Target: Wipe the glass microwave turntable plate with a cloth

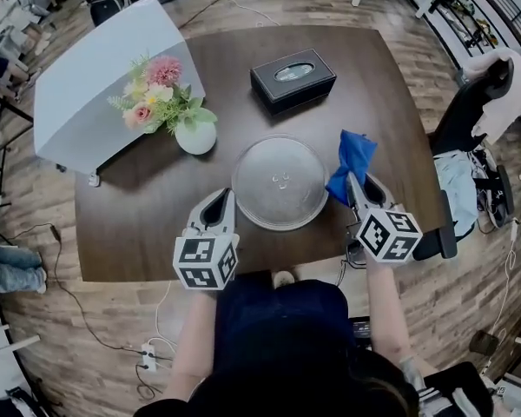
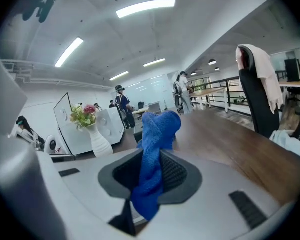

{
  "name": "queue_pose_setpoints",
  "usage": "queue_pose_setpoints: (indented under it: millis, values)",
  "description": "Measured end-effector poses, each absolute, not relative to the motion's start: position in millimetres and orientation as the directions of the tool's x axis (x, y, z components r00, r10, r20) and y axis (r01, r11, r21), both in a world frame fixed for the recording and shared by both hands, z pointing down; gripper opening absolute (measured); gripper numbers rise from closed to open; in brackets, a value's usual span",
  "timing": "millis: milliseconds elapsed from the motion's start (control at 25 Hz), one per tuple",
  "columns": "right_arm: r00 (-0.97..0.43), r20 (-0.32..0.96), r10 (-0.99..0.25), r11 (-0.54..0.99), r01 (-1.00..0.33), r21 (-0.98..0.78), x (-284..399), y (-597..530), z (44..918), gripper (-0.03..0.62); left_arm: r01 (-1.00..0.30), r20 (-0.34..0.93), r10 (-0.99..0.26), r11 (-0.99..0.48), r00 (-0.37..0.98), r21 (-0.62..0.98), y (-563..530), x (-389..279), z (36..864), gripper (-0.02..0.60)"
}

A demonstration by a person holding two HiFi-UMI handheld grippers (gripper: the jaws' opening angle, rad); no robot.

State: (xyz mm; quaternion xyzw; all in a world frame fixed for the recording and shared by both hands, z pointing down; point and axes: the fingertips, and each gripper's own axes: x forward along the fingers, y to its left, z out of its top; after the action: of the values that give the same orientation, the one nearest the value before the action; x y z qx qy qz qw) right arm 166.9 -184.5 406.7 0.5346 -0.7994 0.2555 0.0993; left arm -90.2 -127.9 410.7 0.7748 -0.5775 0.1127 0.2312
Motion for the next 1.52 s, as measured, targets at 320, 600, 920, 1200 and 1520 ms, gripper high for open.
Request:
queue_pose_setpoints:
  millis: [320, 600, 920, 1200, 1520]
  values:
    - [-0.399, 0.218, -0.891, 0.375, -0.916, -0.145, 143, -166, 328, 0.072, -0.964, 0.244, -0.938, -0.214, 0.248, 0.158, -121, -111, 332, 0.005]
    - [-0.401, 0.244, -0.883, 0.382, -0.916, -0.121, 138, -141, 330, 0.071, -0.967, 0.188, -0.952, -0.217, 0.24, 0.136, -112, -104, 326, 0.005]
    - [-0.374, 0.283, -0.883, 0.356, -0.927, -0.114, 143, -137, 344, 0.069, -0.964, 0.21, -0.943, -0.237, 0.259, 0.124, -110, -97, 338, 0.003]
    - [-0.371, 0.3, -0.879, 0.356, -0.929, -0.104, 144, -137, 347, 0.069, -0.966, 0.225, -0.941, -0.23, 0.252, 0.122, -109, -96, 343, 0.003]
    - [-0.377, 0.322, -0.869, 0.359, -0.926, -0.114, 140, -136, 355, 0.069, -0.967, 0.243, -0.937, -0.226, 0.249, 0.119, -108, -97, 349, 0.003]
